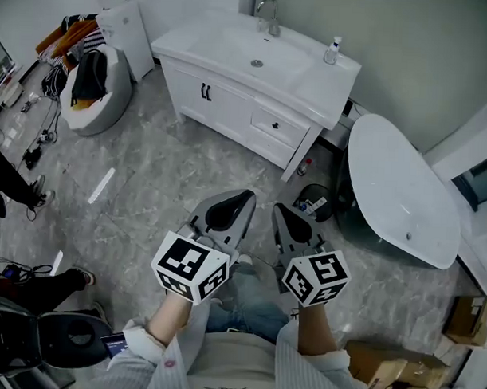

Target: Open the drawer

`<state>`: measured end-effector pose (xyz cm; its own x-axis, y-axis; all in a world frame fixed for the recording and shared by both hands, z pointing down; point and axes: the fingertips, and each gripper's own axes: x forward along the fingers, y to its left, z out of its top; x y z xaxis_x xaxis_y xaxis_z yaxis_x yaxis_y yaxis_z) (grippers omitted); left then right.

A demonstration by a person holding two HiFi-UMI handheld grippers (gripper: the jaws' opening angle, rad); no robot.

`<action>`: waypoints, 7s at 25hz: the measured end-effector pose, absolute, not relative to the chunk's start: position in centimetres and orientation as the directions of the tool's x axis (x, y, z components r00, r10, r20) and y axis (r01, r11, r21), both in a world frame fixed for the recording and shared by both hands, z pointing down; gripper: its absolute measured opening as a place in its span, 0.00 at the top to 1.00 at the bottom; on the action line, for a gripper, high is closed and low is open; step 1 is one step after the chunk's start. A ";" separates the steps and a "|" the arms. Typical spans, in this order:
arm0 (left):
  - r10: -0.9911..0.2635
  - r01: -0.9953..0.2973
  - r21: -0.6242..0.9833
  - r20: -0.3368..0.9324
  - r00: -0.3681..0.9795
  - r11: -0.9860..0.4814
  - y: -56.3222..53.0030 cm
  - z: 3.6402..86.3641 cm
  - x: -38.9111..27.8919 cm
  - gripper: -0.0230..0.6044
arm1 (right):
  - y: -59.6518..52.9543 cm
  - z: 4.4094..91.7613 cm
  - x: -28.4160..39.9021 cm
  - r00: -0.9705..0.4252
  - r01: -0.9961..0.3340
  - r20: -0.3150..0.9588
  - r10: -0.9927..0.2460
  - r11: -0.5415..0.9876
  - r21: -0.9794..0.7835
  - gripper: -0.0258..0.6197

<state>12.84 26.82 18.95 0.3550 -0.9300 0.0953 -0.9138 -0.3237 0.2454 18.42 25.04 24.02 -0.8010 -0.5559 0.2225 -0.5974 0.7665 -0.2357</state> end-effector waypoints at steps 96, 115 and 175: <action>-0.743 -0.780 0.253 0.244 0.623 -0.572 -15.9 37.6 -2.9 0.93 | -15.4 42.5 5.7 -0.351 -0.936 0.453 -0.820 0.295 -0.191 0.94; -0.696 -0.758 0.266 0.299 0.652 -0.596 -16.8 48.3 -2.5 0.93 | -17.7 56.0 5.2 -0.325 -0.945 0.555 -0.766 0.278 -0.170 0.93; -0.690 -0.789 0.280 0.382 0.615 -0.547 -16.5 55.3 -7.0 0.93 | -25.9 69.7 8.8 -0.027 -0.992 0.764 -0.644 0.113 0.060 0.74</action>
